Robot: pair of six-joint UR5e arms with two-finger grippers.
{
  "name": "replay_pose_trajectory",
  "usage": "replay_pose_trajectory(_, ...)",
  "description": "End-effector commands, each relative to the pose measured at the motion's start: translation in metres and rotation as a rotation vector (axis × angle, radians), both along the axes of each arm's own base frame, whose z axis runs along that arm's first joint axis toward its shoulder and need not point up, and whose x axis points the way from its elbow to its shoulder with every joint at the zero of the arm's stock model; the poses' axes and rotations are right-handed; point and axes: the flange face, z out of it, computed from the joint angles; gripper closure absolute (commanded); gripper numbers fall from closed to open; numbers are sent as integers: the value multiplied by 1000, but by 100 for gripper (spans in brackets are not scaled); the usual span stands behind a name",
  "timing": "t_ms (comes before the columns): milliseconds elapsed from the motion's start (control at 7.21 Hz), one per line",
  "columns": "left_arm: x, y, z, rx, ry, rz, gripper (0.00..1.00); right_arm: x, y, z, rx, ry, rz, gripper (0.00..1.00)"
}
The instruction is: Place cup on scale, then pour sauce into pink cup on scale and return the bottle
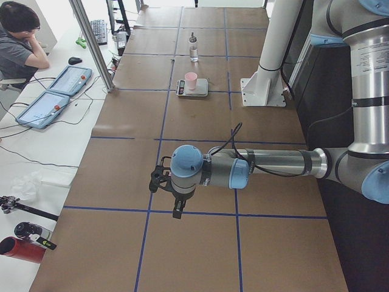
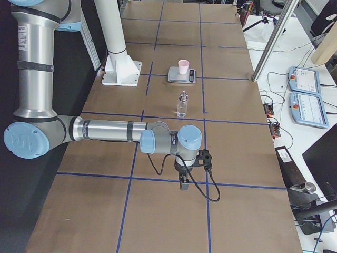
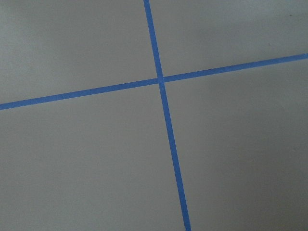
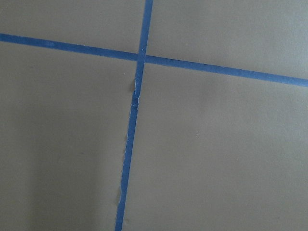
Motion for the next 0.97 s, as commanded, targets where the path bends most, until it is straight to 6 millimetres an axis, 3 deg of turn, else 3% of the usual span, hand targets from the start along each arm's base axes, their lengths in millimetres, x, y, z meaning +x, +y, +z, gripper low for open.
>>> replay_pose_trajectory(0, 0, 1, 1, -5, 0, -2, 0, -1, 0, 0, -1, -2, -1, 0)
replay_pose_trajectory(832, -1, 0, 1, -3, -1, -2, 0, -3, 0, -1, -3, -29, -1, 0)
